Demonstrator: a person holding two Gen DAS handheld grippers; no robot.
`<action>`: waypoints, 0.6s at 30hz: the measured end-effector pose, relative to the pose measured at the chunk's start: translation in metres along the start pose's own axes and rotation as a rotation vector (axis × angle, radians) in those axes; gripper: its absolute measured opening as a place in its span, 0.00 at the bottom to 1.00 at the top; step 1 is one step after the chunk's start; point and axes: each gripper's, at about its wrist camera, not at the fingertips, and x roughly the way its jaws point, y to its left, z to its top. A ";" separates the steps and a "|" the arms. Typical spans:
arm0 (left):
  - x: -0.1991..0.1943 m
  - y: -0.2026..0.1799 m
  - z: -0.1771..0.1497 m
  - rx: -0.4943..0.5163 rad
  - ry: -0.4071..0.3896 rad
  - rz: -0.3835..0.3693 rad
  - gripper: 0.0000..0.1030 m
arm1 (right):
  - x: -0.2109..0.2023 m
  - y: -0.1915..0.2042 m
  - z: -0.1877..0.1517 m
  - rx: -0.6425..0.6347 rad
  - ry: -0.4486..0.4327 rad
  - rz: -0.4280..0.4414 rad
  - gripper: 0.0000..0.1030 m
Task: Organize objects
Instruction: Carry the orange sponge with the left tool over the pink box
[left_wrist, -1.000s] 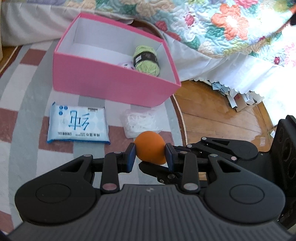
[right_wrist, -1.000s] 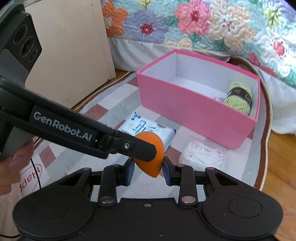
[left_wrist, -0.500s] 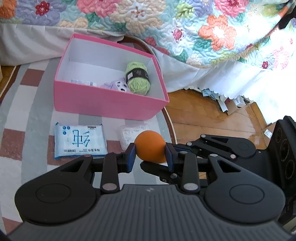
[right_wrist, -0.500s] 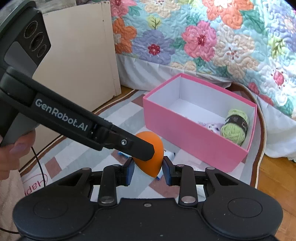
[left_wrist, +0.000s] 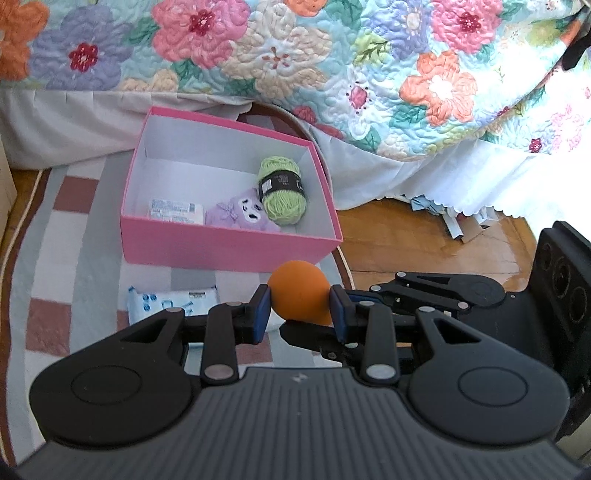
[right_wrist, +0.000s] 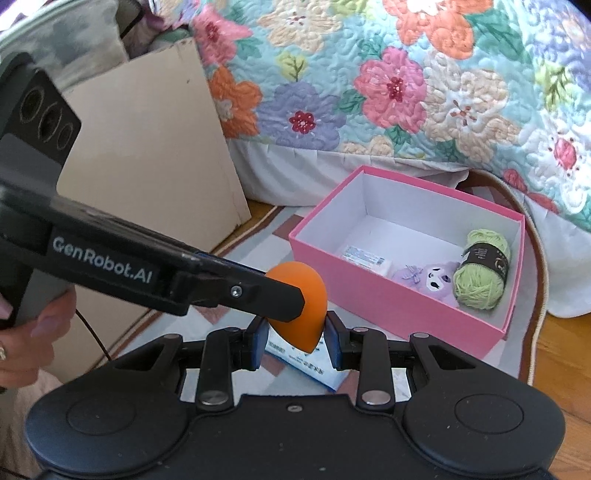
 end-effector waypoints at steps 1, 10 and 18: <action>0.001 -0.001 0.004 0.011 0.000 0.006 0.32 | 0.001 -0.002 0.002 0.006 -0.006 0.001 0.37; 0.018 -0.001 0.043 0.044 -0.021 0.028 0.32 | 0.014 -0.027 0.036 0.032 -0.013 0.007 0.37; 0.031 0.006 0.076 0.028 -0.033 0.029 0.32 | 0.024 -0.057 0.060 0.098 -0.055 0.059 0.37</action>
